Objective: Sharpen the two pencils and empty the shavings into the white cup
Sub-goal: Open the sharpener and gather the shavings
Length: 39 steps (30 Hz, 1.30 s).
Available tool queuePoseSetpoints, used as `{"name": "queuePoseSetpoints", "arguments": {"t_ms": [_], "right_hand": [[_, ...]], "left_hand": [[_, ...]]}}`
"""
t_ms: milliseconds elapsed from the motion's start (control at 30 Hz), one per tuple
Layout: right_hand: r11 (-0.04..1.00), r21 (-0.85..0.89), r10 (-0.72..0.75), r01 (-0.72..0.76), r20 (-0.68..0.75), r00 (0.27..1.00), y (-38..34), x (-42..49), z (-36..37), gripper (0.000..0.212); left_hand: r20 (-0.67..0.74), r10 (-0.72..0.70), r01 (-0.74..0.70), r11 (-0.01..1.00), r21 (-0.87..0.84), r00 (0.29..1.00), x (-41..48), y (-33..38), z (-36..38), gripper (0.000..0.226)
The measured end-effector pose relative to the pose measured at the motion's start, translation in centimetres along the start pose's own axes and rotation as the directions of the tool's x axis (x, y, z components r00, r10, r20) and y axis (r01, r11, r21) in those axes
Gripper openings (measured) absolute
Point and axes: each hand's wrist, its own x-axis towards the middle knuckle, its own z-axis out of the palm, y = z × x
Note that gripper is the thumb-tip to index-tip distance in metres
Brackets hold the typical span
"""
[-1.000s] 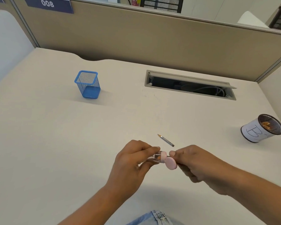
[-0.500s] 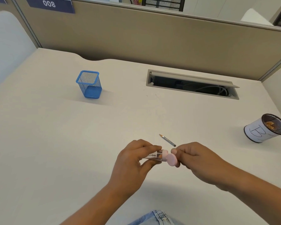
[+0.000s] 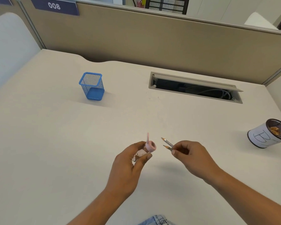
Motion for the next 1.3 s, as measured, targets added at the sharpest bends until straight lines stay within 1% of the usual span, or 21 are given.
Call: {"name": "queuePoseSetpoints", "arguments": {"t_ms": [67, 133, 233, 333, 400, 467, 567, 633, 700, 800, 833, 867, 900, 933, 967, 1000, 1033, 1100, 1133, 1200, 1300], "right_hand": [[0.981, -0.183, -0.067, 0.056, -0.054, 0.996, 0.5, 1.0, 1.1, 0.017], [0.939, -0.335, -0.11, 0.077, -0.079, 0.991, 0.9, 2.0, 2.2, 0.009], [0.858, -0.504, -0.171, 0.1, -0.096, 0.98, 1.5, 3.3, 3.5, 0.015], [0.781, -0.61, -0.228, 0.133, -0.081, 0.97, 1.8, 4.4, 4.4, 0.019], [0.709, -0.687, -0.271, 0.16, -0.055, 0.961, 1.9, 4.8, 4.9, 0.021], [0.662, -0.729, -0.294, 0.172, -0.041, 0.955, 2.1, 5.0, 5.2, 0.021], [0.649, -0.74, -0.308, 0.18, -0.039, 0.951, 2.6, 5.3, 5.4, 0.022], [0.659, -0.731, -0.304, 0.175, -0.047, 0.951, 2.7, 5.5, 5.5, 0.022], [0.693, -0.7, -0.298, 0.169, -0.064, 0.953, 2.6, 5.5, 5.3, 0.021], [0.795, -0.587, -0.278, 0.15, -0.134, 0.951, 1.8, 5.0, 4.5, 0.02], [0.851, -0.504, -0.259, 0.145, -0.165, 0.952, 1.4, 4.7, 4.0, 0.02], [0.913, -0.381, -0.231, 0.146, -0.185, 0.955, 0.8, 4.4, 3.3, 0.017], [0.961, -0.226, -0.204, 0.162, -0.18, 0.962, 0.2, 3.9, 2.5, 0.016], [0.98, -0.066, -0.195, 0.187, -0.146, 0.97, -0.5, 3.4, 1.7, 0.019], [0.973, 0.075, -0.214, 0.22, -0.081, 0.974, -1.3, 2.6, 0.7, 0.022], [0.952, 0.18, -0.25, 0.246, 0.0, 0.968, -2.1, 1.8, -0.1, 0.025], [0.933, 0.247, -0.288, 0.261, 0.077, 0.955, -2.8, 1.0, -0.9, 0.028], [0.912, 0.298, -0.348, 0.283, 0.193, 0.917, -4.1, -0.4, -1.8, 0.033], [0.908, 0.299, -0.365, 0.294, 0.218, 0.905, -4.7, -1.2, -2.1, 0.034], [0.899, 0.277, -0.401, 0.339, 0.215, 0.89, -5.6, -2.3, -2.3, 0.031], [0.875, 0.294, -0.433, 0.384, 0.121, 0.893, -6.2, -3.4, -2.4, 0.021]], "left_hand": [[0.014, 0.0, 0.0, 1.0, 0.006, 1.0, -0.2, 0.0, 0.2, 0.019], [0.024, -0.005, 0.005, 1.0, 0.018, 1.0, -0.2, -0.1, 0.4, 0.019], [0.028, -0.021, 0.02, 0.999, 0.026, 0.999, -0.5, -0.7, 0.7, 0.021], [0.052, -0.068, 0.066, 0.997, 0.03, 0.996, -0.5, -1.3, 1.0, 0.022], [0.074, -0.082, 0.081, 0.997, 0.018, 0.994, -0.5, -1.6, 1.1, 0.026], [0.093, -0.091, 0.091, 0.996, 0.01, 0.992, -0.5, -1.8, 1.2, 0.028], [0.105, -0.102, 0.101, 0.995, 0.014, 0.989, -0.4, -2.0, 1.4, 0.028], [0.116, -0.108, 0.106, 0.994, 0.019, 0.987, -0.4, -2.0, 1.5, 0.028], [0.12, -0.105, 0.102, 0.994, 0.028, 0.987, -0.3, -1.9, 1.6, 0.026], [0.109, -0.102, 0.099, 0.995, 0.026, 0.989, -0.2, -1.4, 1.5, 0.022], [0.106, -0.102, 0.101, 0.995, 0.019, 0.989, -0.3, -1.3, 1.5, 0.02], [0.104, -0.102, 0.101, 0.995, 0.013, 0.989, -0.3, -1.1, 1.4, 0.019], [0.104, -0.103, 0.103, 0.995, 0.008, 0.989, -0.3, -1.0, 1.3, 0.02], [0.11, -0.105, 0.106, 0.994, 0.003, 0.988, -0.3, -0.8, 1.2, 0.02], [0.118, -0.103, 0.104, 0.995, -0.001, 0.988, -0.4, -0.6, 1.1, 0.021], [0.127, -0.098, 0.1, 0.995, -0.005, 0.987, -0.4, -0.4, 1.1, 0.021], [0.14, -0.092, 0.096, 0.995, -0.016, 0.986, -0.5, -0.3, 1.1, 0.022], [0.184, -0.087, 0.1, 0.993, -0.062, 0.979, -0.6, 0.2, 1.3, 0.024], [0.212, -0.078, 0.099, 0.991, -0.091, 0.974, -0.7, 0.5, 1.4, 0.025], [0.255, -0.064, 0.104, 0.983, -0.149, 0.965, -0.9, 1.0, 1.6, 0.025], [0.285, -0.049, 0.107, 0.975, -0.194, 0.957, -1.3, 1.5, 1.7, 0.027]]}}
